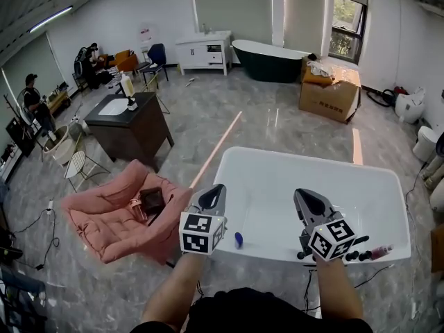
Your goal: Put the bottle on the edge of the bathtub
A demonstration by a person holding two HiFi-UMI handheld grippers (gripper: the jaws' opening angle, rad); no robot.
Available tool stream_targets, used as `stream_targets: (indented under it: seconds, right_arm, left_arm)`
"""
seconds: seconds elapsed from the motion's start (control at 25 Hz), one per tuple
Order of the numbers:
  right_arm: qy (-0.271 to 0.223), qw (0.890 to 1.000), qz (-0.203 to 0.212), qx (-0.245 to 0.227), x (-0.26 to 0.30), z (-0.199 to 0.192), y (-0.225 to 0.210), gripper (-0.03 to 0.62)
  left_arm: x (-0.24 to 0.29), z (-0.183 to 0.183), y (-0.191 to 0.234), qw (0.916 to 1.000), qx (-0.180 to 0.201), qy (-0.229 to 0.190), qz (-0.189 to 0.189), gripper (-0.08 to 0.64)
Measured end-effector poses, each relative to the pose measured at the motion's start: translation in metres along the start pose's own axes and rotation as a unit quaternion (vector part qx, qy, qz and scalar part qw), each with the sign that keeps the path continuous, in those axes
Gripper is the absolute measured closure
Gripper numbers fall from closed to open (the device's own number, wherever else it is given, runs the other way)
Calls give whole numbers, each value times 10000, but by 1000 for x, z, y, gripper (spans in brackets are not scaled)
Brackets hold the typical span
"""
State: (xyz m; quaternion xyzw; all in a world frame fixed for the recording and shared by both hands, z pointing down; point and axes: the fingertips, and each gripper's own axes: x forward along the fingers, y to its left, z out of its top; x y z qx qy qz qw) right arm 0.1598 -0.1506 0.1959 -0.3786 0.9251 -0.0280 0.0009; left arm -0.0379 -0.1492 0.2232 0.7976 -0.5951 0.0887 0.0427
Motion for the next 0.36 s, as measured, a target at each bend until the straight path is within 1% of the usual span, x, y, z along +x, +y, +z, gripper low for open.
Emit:
stream_targets:
  seconds: [0.08,0.16,0.36]
  right_arm:
    - [12,10000,-22,14,-1,-1,0,583]
    - [25,9999,-68,72,-5,-4,-1,581]
    - [120,9994,-205,247,-23,-22,-7,583]
  left_arm:
    - [2,7,-1,10000,10,-68,-37,551]
    - [0,9,-2,9999,-79,-145,-46,551]
    - [-14,-12,-3,9983,-549,-180,25,549]
